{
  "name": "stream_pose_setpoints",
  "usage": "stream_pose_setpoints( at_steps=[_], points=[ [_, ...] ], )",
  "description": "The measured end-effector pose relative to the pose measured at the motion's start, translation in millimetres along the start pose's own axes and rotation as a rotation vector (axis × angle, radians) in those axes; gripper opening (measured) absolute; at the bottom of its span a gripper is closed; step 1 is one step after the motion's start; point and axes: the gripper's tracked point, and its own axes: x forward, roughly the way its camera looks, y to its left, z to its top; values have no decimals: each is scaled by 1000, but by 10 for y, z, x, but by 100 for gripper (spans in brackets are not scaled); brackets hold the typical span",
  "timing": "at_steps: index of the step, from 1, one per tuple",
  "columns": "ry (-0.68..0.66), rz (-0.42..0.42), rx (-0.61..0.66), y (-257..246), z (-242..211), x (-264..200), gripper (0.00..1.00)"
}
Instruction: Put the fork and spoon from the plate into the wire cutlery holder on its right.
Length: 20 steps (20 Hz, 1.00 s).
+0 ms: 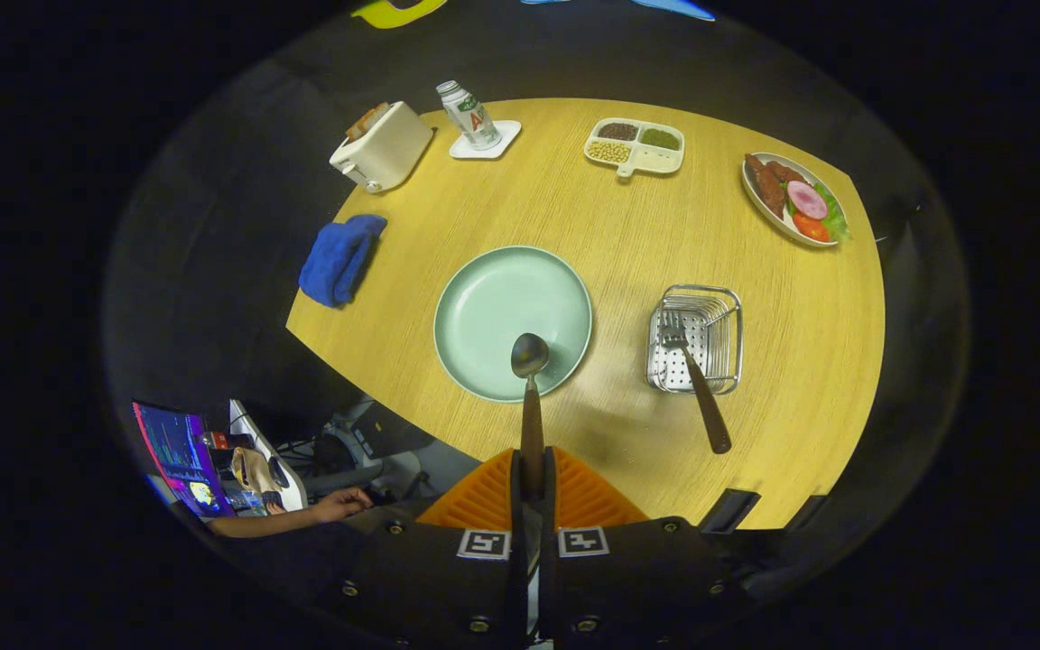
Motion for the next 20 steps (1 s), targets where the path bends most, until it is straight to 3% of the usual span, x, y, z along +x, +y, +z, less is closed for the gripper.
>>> stream_pose_setpoints(
  at_steps=[9, 20],
  points=[
    [-84, 4, 102, -454, 56, -483, 5],
    [-128, -20, 258, -1158, 85, -620, 5]
  ],
)
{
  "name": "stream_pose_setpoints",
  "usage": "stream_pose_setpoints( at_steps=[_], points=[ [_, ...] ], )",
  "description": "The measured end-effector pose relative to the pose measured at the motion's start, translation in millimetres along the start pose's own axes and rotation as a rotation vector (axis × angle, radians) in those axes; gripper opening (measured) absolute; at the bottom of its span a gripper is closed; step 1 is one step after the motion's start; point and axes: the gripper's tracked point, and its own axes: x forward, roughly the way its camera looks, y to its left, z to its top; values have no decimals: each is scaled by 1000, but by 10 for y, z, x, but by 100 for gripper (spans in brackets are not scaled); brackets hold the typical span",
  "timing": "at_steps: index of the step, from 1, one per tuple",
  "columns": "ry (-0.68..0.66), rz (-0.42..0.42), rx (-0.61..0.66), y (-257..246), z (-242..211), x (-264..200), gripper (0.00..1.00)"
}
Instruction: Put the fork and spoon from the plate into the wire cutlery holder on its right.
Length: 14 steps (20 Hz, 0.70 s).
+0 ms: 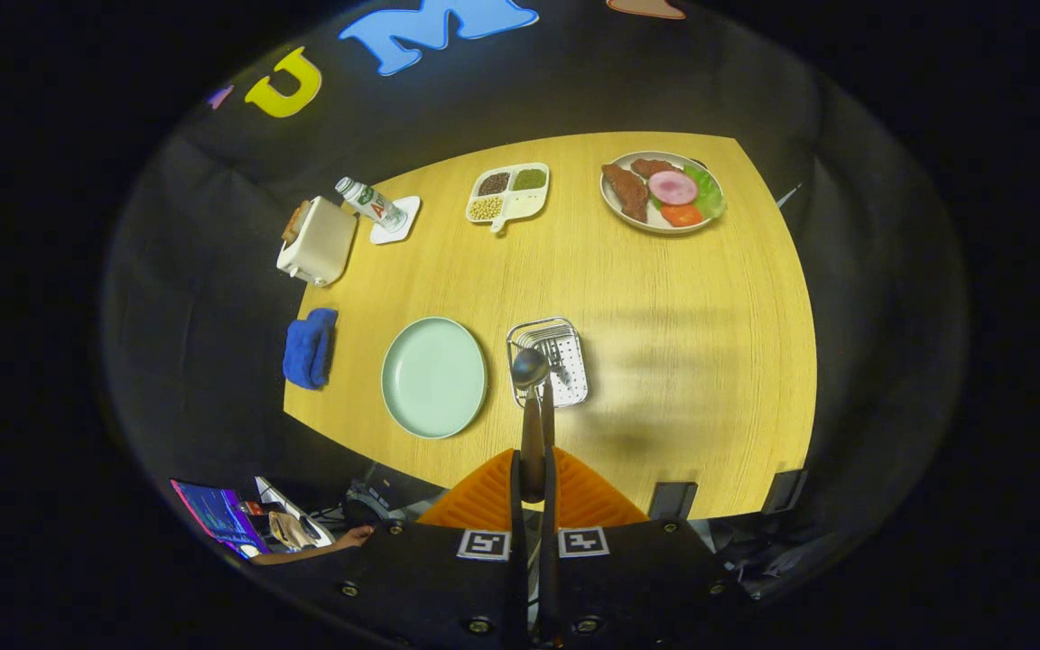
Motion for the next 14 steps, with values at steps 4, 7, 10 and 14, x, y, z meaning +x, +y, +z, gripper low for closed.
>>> stream_pose_setpoints(
  at_steps=[4, 7, 10, 14],
  points=[
    [30, 0, 34, -113, 9, 209, 5],
    [45, -12, 30, -152, 45, 358, 5],
    [50, -20, 19, -160, 115, 469, 5],
    [65, -50, 7, -168, 153, 619, 5]
  ],
)
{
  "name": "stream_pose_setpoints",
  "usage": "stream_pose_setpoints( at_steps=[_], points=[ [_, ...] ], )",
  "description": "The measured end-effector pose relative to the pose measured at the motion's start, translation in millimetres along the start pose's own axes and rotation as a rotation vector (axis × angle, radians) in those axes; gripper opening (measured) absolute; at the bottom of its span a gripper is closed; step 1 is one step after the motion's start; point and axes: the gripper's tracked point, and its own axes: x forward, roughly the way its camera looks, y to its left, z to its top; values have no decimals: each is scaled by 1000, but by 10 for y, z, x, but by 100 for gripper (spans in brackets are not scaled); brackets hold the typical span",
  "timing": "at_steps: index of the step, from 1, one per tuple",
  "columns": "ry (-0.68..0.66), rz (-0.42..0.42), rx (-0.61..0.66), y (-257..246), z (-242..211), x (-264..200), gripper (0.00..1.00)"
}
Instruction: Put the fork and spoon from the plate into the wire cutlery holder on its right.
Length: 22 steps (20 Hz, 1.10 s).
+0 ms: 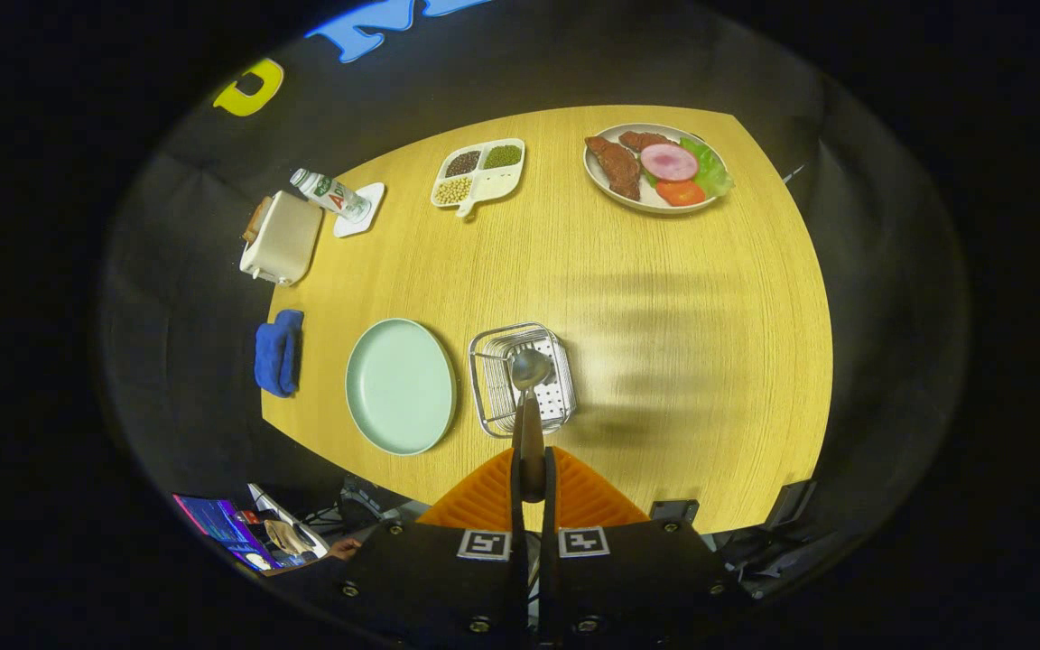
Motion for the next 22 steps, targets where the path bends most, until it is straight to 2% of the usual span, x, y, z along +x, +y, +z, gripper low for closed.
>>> stream_pose_setpoints(
  at_steps=[5, 8, 10, 14, 19, 22],
  points=[
    [-1, -69, -12, -35, 38, 183, 5],
    [-22, -71, -24, 12, 54, 189, 10],
    [-49, -83, -45, 14, 71, 146, 19],
    [-121, -106, -56, 100, 50, -95, 19],
    [-298, -112, -71, 428, 6, -435, 19],
    [-527, -152, -106, 723, 47, -707, 19]
  ],
)
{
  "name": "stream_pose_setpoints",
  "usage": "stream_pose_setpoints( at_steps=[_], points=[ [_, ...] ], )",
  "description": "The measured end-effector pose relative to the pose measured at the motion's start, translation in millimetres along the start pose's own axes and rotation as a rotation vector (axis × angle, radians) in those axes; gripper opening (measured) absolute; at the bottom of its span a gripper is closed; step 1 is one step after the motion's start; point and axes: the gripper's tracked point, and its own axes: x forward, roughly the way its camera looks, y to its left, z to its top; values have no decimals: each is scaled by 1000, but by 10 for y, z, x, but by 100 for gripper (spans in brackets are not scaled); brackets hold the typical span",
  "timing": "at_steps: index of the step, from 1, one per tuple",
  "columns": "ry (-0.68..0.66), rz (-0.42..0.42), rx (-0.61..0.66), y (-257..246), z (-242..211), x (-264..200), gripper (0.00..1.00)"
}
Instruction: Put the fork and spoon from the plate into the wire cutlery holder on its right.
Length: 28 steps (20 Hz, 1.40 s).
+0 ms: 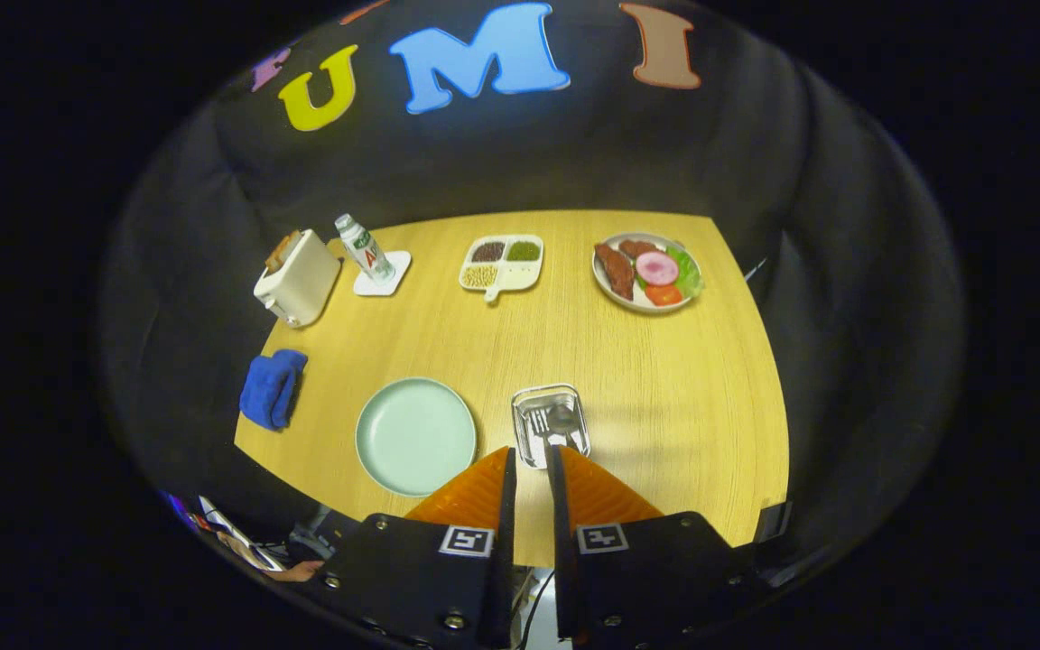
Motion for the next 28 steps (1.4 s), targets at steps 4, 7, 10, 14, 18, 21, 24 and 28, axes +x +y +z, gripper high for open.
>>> stream_pose_setpoints(
  at_steps=[4, 7, 10, 14, 18, 21, 24, 28],
  points=[
    [-355, -1, -36, 492, 225, -406, 19],
    [-530, -2, -66, 799, 279, -742, 19],
    [-637, -14, -47, 946, 253, -986, 19],
    [-714, -46, -71, 1107, 178, -1106, 58],
    [-763, -88, -66, 1132, 51, -1126, 83],
    [-802, -71, -89, 1254, 62, -1050, 92],
    [-854, -75, -100, 1326, 121, -1069, 98],
    [-829, -101, -45, 1370, -2, -916, 98]
  ],
)
